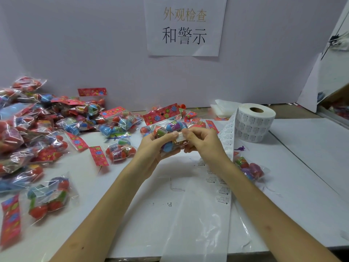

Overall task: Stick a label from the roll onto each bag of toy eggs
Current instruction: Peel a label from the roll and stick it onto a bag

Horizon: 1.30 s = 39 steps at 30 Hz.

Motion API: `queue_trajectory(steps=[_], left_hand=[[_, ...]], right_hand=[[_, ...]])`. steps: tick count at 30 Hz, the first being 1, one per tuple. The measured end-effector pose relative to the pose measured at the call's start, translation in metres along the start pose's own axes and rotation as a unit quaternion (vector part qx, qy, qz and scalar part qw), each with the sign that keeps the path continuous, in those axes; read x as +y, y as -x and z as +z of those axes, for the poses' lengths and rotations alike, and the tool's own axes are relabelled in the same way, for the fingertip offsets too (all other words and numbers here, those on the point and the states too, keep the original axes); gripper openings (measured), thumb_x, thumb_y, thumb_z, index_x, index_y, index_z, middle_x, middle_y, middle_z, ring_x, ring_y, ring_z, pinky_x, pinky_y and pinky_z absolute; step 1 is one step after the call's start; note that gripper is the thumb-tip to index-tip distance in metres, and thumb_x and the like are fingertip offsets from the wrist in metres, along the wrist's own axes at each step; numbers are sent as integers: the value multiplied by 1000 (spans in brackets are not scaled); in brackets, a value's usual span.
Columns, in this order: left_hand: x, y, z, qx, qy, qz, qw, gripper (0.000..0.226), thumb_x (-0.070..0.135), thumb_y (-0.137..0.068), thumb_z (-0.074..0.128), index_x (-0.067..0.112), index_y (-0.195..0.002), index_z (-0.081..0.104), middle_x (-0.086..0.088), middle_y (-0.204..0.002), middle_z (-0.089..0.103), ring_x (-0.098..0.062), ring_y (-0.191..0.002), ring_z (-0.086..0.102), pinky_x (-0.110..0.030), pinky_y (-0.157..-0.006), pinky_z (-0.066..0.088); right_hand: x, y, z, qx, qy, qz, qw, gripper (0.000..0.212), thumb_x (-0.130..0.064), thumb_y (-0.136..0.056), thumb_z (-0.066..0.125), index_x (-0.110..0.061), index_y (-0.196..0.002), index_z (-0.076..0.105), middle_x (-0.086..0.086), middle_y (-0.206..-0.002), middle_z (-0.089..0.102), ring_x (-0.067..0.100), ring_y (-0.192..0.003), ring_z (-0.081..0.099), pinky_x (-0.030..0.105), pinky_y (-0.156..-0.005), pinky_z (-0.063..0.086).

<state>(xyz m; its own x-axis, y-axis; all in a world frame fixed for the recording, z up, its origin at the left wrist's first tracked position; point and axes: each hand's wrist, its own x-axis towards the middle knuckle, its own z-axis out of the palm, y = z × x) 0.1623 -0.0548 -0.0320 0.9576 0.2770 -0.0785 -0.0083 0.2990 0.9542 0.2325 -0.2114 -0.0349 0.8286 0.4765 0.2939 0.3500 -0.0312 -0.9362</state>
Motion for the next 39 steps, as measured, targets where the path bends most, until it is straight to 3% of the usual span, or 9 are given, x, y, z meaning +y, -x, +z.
queue_trajectory(steps=[3, 9, 14, 18, 24, 27, 30, 36, 39], left_hand=[[0, 0, 0, 7, -7, 12, 1000, 47, 29, -84, 78, 11, -125, 65, -10, -111, 77, -27, -97, 77, -31, -79, 64], [0, 1, -1, -1, -11, 15, 1000, 54, 32, -81, 78, 10, -128, 65, -12, -117, 75, -28, -101, 76, -34, -84, 63], [1, 1, -2, 1, -3, -3, 1000, 39, 28, -89, 75, 12, -123, 66, -9, -112, 77, -25, -99, 77, -30, -79, 63], [1, 1, -2, -6, -6, -5, 1000, 31, 28, -92, 73, 14, -119, 67, -7, -109, 78, -25, -98, 77, -29, -77, 63], [0, 2, 0, -4, -31, 10, 999, 35, 26, -89, 76, 14, -121, 67, -5, -104, 79, -26, -98, 77, -29, -76, 63], [1, 4, 1, -23, -55, 21, 998, 49, 25, -82, 81, 11, -127, 66, -11, -113, 77, -28, -102, 76, -36, -87, 63], [2, 3, 0, -25, -74, 17, 997, 54, 19, -82, 82, 7, -131, 64, -14, -116, 75, -29, -102, 76, -40, -92, 61], [3, 0, -1, -18, -77, -4, 997, 51, 3, -84, 79, 0, -131, 60, -20, -113, 74, -32, -94, 77, -36, -84, 64], [1, 1, -1, -13, -85, -3, 996, 50, 0, -85, 78, -1, -131, 59, -22, -115, 73, -33, -94, 77, -40, -87, 63]], right_hand=[[-2, 0, 0, -6, -17, 9, 1000, 29, -36, -98, 62, -10, -96, 73, 3, -78, 75, 18, -68, 72, 30, -68, 62], [-1, -1, -3, -21, -1, -2, 1000, 15, -25, -97, 66, -12, -103, 73, 5, -84, 74, 19, -73, 72, 32, -73, 62], [-2, -1, -4, -36, -37, 17, 998, 16, -19, -102, 58, -12, -100, 73, 6, -83, 73, 18, -70, 70, 30, -72, 61], [-2, -2, -2, -29, -44, 22, 998, 19, -25, -101, 60, -12, -99, 72, 6, -81, 73, 20, -70, 70, 34, -72, 61], [1, 0, -1, -5, 1, -2, 1000, 21, -28, -96, 68, -7, -99, 72, 3, -79, 72, 18, -70, 70, 33, -70, 62], [1, 0, -2, -1, 0, -5, 1000, 15, -25, -96, 68, -12, -94, 73, 3, -79, 72, 17, -68, 70, 31, -68, 60], [0, 0, -3, -6, -10, -3, 1000, 10, -22, -95, 70, -15, -89, 73, -1, -75, 72, 15, -66, 69, 30, -66, 59], [1, -1, -3, -8, -7, 4, 1000, 14, -19, -97, 66, -9, -92, 73, -1, -72, 71, 15, -64, 68, 30, -66, 59], [2, -1, -2, -9, -7, 8, 1000, 15, -17, -99, 64, -8, -93, 73, 0, -72, 70, 17, -65, 68, 33, -67, 60]])
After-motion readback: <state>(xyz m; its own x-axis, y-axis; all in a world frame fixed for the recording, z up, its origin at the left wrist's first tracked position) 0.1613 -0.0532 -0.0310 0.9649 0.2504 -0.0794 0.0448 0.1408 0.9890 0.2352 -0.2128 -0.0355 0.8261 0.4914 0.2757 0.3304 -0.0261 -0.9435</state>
